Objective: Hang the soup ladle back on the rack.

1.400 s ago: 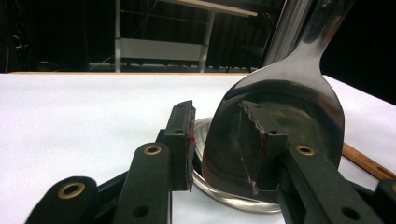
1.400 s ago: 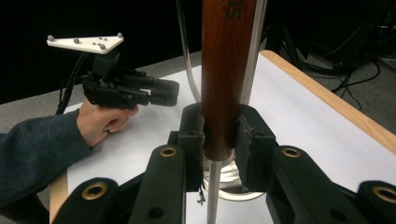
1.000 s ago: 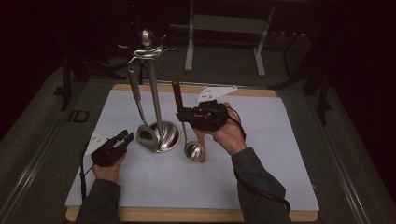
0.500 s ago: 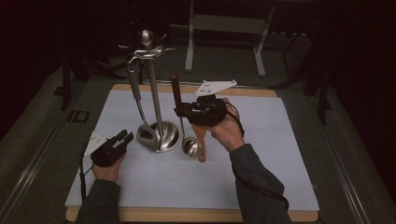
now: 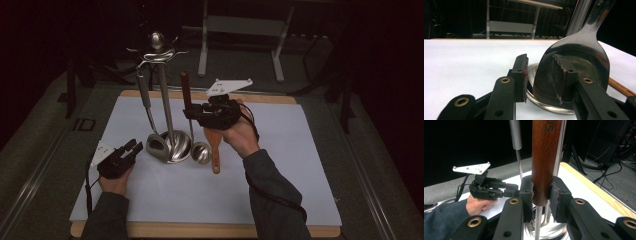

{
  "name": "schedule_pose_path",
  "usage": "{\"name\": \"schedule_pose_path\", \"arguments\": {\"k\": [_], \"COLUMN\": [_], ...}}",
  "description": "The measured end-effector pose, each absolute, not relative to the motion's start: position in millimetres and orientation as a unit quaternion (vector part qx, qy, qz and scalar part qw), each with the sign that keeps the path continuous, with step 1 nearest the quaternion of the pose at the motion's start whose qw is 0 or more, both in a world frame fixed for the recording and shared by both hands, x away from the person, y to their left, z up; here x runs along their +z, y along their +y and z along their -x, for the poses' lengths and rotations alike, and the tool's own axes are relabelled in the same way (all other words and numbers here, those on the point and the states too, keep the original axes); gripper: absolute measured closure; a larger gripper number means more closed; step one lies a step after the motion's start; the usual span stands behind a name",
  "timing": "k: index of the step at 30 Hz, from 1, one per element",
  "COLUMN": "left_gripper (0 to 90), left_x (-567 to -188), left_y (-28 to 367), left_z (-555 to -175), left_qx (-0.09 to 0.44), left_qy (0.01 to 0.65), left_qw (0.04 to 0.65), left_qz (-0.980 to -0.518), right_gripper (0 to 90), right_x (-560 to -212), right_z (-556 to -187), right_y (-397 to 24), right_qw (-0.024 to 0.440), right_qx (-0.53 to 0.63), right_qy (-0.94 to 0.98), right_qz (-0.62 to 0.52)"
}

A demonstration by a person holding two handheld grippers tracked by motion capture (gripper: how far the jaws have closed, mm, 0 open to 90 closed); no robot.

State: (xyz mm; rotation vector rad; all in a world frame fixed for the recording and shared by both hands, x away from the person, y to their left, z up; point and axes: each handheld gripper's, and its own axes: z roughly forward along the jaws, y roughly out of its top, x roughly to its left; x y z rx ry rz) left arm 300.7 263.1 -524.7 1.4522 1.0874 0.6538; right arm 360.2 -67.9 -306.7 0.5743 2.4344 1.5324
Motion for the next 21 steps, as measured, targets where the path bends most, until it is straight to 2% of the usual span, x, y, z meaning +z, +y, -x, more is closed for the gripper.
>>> {"name": "schedule_pose_path", "arguments": {"k": [8, 21], "left_gripper": [65.5, 65.5], "left_x": [-525, -525], "left_y": [263, 263], "left_z": [-301, -301], "left_qx": [0.278, 0.277], "left_qy": [0.464, 0.464], "left_qw": [0.569, 0.571], "left_qz": [-0.619, -0.618], "right_gripper": [74.1, 74.1], "right_x": [-299, -285], "right_z": [-363, -361], "right_y": [-67, -53], "right_qw": [0.096, 0.109], "right_qx": [0.534, 0.533], "right_qy": [0.818, 0.818], "right_qz": [-0.190, -0.186]}}
